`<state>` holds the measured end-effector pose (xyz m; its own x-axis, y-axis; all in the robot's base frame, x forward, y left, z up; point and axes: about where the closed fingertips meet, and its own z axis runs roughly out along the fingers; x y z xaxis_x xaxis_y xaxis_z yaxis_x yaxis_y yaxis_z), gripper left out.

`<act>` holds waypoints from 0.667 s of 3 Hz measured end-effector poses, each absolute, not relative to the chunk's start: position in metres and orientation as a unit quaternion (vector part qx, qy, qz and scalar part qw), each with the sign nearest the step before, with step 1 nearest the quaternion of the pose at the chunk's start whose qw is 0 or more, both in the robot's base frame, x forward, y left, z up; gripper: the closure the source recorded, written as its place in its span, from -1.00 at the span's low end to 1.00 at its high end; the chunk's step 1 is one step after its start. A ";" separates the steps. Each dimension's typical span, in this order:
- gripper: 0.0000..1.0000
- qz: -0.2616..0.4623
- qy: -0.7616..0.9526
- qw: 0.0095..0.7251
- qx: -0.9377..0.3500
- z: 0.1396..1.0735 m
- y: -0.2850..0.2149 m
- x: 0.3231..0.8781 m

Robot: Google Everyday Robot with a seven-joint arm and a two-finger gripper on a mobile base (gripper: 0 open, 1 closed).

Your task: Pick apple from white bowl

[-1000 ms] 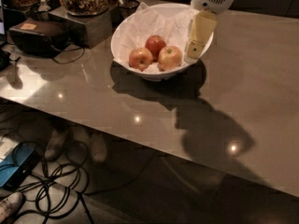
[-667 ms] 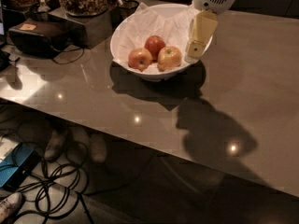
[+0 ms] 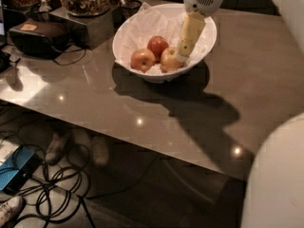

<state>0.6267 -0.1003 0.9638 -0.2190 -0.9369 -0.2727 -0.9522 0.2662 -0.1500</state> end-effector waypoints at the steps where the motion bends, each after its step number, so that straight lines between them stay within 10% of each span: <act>1: -0.84 0.044 0.786 0.146 -0.599 0.948 -0.091 0.647; 2: -0.76 0.057 0.791 0.140 -0.593 0.934 -0.084 0.662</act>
Offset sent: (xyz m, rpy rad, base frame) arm 0.0216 0.0028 -0.0408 -0.0109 0.2282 -0.0169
